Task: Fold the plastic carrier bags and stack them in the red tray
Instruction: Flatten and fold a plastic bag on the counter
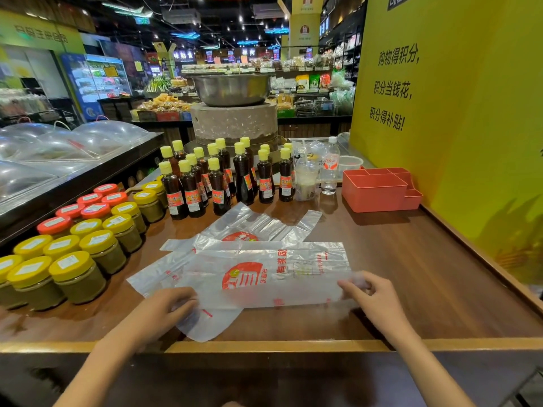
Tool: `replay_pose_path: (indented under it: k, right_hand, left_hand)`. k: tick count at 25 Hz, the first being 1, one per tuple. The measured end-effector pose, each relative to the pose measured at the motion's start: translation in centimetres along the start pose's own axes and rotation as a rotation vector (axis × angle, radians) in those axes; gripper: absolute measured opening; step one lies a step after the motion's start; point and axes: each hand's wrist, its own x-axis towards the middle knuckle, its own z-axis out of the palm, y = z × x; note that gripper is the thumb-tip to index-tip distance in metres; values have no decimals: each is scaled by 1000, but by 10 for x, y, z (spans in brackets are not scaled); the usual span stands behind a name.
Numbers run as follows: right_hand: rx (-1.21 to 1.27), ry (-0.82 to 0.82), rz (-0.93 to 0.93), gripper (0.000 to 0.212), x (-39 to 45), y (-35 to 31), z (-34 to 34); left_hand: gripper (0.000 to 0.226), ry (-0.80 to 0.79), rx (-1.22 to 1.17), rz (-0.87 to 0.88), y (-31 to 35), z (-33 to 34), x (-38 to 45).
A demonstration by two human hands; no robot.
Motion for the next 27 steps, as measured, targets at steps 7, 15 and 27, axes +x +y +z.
replay_pose_path:
  k: [7,15,27]
  right_hand:
    - [159,-3,176,26,1,2,-2]
    - [-278,-12,182,37,9,20,1]
    - [-787,-167,-289,53,-9,-9,47]
  left_hand:
    - [9,-18,-50,-6,11,-27,26]
    - [39,268,162,80,32,43,46]
    - [114,-98,233,25,59,83,43]
